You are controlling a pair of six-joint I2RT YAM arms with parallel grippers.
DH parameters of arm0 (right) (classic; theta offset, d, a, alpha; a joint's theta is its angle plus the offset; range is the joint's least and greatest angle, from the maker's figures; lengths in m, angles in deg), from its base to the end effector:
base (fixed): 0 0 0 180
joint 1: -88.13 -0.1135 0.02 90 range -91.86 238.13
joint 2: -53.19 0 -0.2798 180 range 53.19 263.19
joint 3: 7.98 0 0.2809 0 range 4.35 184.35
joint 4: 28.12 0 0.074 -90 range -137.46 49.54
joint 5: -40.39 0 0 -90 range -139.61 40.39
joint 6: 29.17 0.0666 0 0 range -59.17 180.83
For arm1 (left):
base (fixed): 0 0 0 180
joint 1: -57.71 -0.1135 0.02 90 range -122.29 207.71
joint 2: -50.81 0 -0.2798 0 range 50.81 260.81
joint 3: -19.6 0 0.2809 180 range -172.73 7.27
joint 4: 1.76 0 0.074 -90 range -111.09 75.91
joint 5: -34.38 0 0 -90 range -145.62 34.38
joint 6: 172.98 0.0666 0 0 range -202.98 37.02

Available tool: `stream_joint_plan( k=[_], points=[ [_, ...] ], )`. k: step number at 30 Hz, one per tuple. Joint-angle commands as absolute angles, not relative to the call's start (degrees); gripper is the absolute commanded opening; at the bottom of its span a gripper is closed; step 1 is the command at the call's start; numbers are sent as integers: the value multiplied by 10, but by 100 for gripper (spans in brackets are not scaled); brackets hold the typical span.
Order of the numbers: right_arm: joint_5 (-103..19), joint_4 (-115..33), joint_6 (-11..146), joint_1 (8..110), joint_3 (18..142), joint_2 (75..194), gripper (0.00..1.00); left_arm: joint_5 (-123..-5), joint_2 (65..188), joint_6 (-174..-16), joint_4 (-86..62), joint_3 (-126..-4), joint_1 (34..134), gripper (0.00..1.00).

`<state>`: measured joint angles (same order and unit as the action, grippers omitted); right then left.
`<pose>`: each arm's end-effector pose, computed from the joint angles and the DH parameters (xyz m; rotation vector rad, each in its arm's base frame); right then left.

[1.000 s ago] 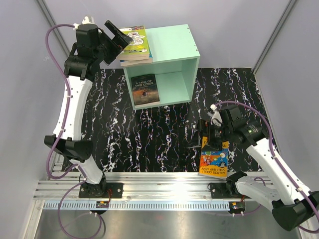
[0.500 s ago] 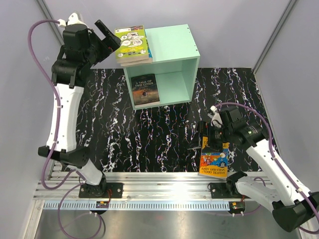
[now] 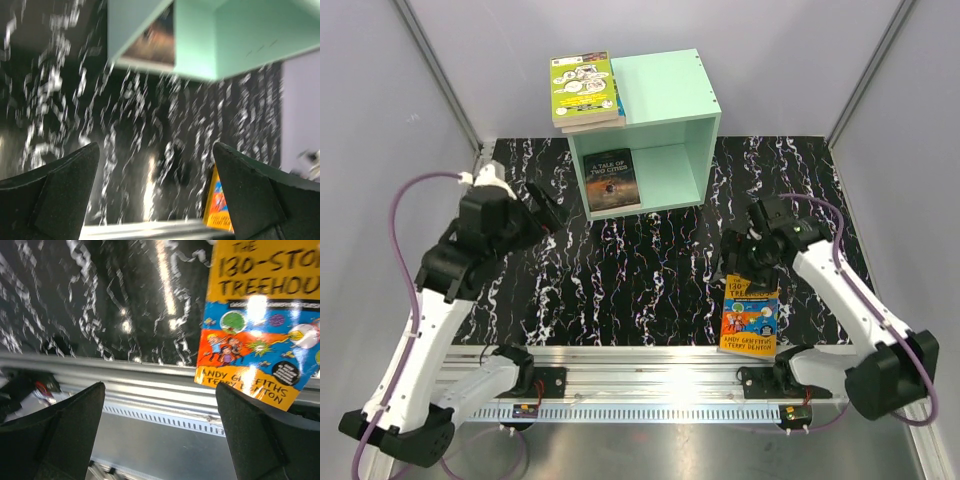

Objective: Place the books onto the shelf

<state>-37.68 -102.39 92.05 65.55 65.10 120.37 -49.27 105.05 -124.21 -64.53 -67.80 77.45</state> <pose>0.2183 0.1057 0.2709 0.1582 2.8505 0.5127 0.2035 -0.0652 0.4249 -0.4640 2.0770 -0.5262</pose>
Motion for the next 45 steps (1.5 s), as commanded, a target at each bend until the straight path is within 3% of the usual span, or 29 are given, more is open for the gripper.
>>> stream_joint_plan(
  k=[1,6,12,21,29,37,45],
  points=[
    [-414,-1018,950,744,672,1251,100,-515,1024,-1293,-629,-590,802,99],
    [-452,-977,989,866,603,1250,100,-520,955,-1326,-649,-518,844,99],
    [-451,-929,1028,904,552,1254,100,-517,911,-1312,-706,-508,845,99],
    [-542,-879,1005,942,537,1303,100,-527,897,-1315,-752,-518,846,99],
    [-446,-774,1042,972,463,1349,100,-535,933,-1313,-749,-529,846,99],
    [-339,-675,1109,969,357,1288,95,-540,949,-1330,-725,-525,848,99],
    [-290,-673,1129,943,334,1254,95,-619,971,-1352,-637,-430,902,99]
  ],
)
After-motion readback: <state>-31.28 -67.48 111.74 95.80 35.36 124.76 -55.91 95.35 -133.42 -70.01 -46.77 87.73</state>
